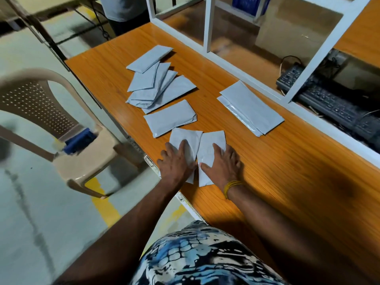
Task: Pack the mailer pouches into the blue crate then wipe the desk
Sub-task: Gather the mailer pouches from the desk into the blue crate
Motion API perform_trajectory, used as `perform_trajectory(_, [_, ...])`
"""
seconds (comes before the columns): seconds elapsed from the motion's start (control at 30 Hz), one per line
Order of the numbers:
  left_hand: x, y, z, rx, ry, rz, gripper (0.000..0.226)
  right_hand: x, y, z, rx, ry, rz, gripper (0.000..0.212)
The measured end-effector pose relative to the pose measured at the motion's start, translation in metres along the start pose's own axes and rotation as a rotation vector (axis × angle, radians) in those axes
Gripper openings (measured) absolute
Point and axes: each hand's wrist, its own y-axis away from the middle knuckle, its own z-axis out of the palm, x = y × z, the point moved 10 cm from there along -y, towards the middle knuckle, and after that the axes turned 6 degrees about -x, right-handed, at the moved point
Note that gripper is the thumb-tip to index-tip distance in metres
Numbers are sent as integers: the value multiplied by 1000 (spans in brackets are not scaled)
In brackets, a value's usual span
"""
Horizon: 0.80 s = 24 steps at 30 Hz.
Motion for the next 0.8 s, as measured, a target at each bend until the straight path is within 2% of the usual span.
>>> perform_trajectory(0.1, [0,4,-8,66,-15,49,65,0,5,-1,53,44,-2,84])
perform_trajectory(0.33, [5,13,-6,51,-55,187,55,1,14,-8,89,-36,-49,73])
perform_trajectory(0.5, [2,24,-15,25,17,293,49,23,51,-19,215,-142,-6,60])
perform_trajectory(0.8, [55,82,-62,134,551,541,46,40,149,-100,639,-265,-17,44])
